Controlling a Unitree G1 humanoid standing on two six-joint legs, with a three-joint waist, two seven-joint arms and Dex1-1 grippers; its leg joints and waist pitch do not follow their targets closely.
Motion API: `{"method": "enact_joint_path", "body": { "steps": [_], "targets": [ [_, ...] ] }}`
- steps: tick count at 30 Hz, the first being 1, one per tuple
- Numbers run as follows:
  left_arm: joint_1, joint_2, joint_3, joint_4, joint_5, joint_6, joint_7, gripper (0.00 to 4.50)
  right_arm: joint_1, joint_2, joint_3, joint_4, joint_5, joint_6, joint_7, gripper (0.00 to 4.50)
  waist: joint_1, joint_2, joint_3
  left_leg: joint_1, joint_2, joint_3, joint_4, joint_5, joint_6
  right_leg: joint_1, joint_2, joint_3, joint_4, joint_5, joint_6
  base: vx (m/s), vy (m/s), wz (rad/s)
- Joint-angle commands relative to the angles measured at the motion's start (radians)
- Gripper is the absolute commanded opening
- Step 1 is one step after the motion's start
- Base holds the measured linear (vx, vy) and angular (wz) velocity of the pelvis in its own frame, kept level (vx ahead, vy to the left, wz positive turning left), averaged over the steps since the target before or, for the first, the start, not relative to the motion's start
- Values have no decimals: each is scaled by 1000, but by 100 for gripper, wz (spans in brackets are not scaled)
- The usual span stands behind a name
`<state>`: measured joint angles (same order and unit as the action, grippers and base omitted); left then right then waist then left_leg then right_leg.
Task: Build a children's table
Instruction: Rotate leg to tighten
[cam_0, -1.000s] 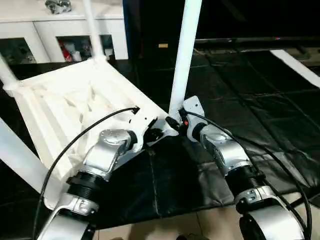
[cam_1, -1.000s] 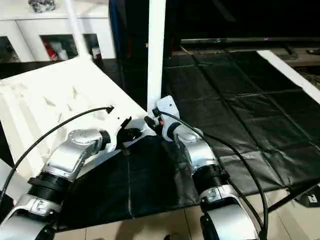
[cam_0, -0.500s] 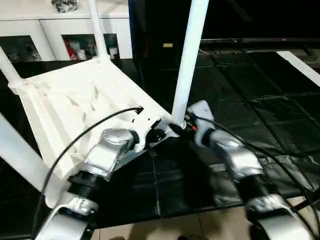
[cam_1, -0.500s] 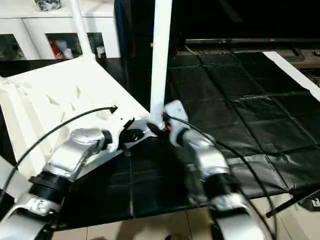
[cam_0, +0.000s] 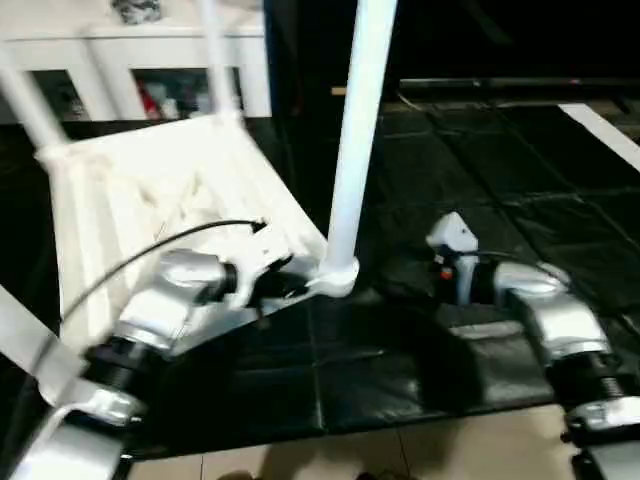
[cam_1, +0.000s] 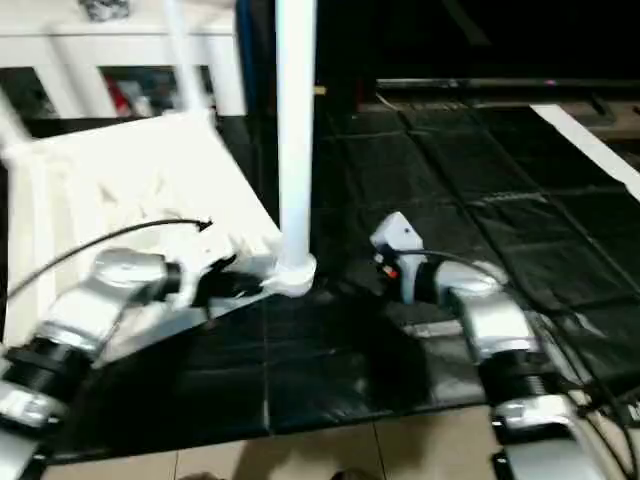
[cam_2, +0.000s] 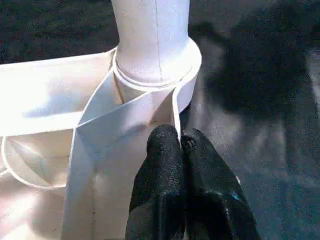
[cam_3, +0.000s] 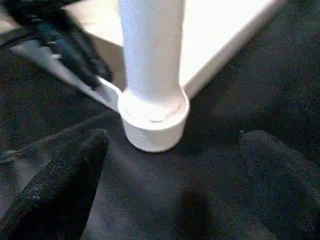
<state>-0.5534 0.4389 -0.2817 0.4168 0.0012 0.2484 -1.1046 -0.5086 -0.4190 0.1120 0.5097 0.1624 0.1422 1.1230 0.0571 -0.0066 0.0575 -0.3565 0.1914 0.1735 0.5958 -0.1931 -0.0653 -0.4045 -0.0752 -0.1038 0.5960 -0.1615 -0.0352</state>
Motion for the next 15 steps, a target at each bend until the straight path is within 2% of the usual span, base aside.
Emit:
{"method": "enact_joint_path", "body": {
  "steps": [1, 4, 6, 9, 15],
  "targets": [
    [-10, 15, -57, -19, -13, -56, -122, 0, -7, -12, 31, -25, 19, -17, 80, 447, 4, 0, -70, 5, 42, -9, -64, -173, 77, 57, -74, 57, -74, -295, -183, 0, 0, 0],
    [-10, 26, -67, -24, -20, -72, -161, 0, -9, -17, 41, -25, 23, -19, 113, 447, 19, 3, -71, 7, 46, -7, -64, -164, 73, 56, -74, 58, -69, -272, -197, 0, 0, 0],
    [-12, 50, -105, -38, -17, -111, -242, 0, -28, -15, 59, -4, 20, -30, 168, 447, 33, -3, -71, 10, 47, -6, -65, -164, 69, 54, -76, 59, -68, -273, -197, 0, 0, 0],
    [-16, 64, -139, -52, -13, -143, -301, 0, -48, -9, 85, 19, 18, -34, 224, 447, 38, -1, -71, 8, 48, -6, -66, -161, 62, 55, -77, 59, -65, -274, -195, 0, 0, 0],
    [-17, 62, -149, -60, -9, -153, -324, 0, -59, 12, 104, 35, 16, -33, 247, 447, 46, -2, -71, 10, 49, -6, -67, -164, 48, 55, -79, 60, -67, -294, -186, 0, 0, 0]
  ]
}}
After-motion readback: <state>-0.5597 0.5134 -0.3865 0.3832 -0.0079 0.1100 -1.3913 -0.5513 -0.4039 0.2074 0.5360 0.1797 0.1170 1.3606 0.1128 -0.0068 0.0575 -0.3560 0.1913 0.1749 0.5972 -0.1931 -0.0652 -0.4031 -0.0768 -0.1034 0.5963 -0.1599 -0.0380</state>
